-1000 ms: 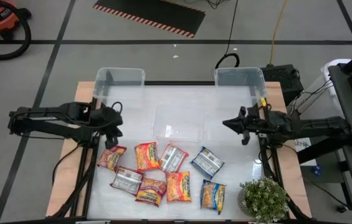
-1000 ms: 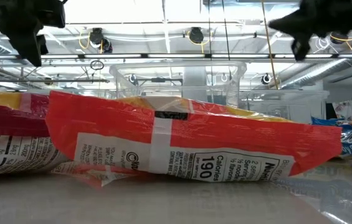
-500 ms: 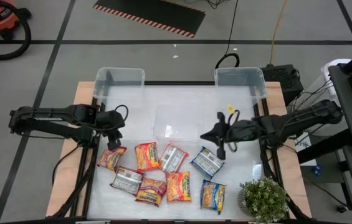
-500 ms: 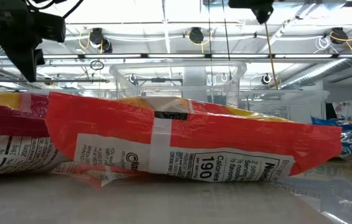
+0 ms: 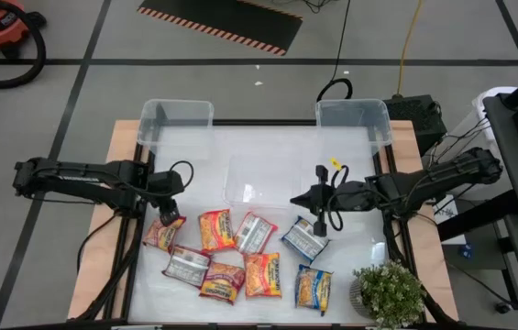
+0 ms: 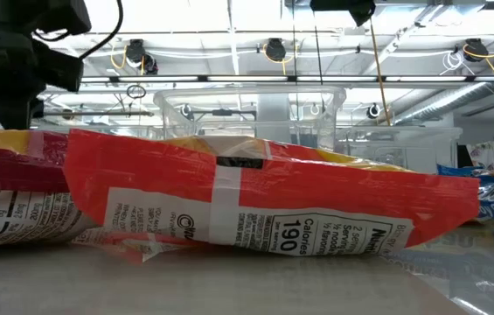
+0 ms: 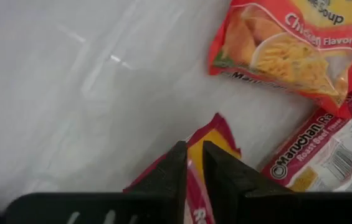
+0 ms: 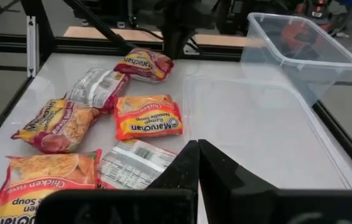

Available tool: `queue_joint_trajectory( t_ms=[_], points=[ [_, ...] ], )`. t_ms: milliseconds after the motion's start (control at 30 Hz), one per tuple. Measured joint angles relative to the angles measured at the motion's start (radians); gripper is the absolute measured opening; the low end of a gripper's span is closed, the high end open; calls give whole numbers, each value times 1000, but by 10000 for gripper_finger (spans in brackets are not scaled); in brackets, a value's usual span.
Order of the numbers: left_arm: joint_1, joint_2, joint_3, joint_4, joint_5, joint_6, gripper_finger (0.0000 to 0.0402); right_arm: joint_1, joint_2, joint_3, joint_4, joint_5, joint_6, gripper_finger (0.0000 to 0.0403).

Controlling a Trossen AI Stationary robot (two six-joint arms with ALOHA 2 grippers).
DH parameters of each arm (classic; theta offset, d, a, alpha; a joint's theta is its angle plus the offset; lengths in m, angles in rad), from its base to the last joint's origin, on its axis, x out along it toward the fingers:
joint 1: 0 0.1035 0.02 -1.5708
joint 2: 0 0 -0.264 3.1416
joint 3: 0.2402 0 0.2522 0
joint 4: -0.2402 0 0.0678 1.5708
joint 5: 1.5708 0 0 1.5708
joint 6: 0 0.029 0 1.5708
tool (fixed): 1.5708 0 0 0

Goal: Sort Maruchan noodles
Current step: Put the left red noodle pack into the top right transparent bin

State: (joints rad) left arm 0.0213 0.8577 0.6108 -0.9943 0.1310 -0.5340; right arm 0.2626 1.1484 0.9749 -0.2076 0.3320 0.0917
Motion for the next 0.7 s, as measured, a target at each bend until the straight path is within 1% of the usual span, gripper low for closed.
queue_joint_trajectory(
  t_ms=[133,233,400,500,600,700],
  points=[
    [-52,11,-54,144,11,-16,107,1,1,0,-8,7,0,0],
    [-107,33,-73,192,8,-11,138,1,0,0,-7,7,1,0],
    [-193,84,-74,192,-100,0,174,1,0,0,-6,-18,1,0],
    [-230,117,-74,229,-174,-6,192,1,0,0,-6,-22,0,0],
    [-260,156,-74,275,-209,-11,214,1,0,0,-6,-22,0,0],
    [-282,204,-73,291,-211,-12,235,1,0,0,-6,-22,0,0]
  ],
)
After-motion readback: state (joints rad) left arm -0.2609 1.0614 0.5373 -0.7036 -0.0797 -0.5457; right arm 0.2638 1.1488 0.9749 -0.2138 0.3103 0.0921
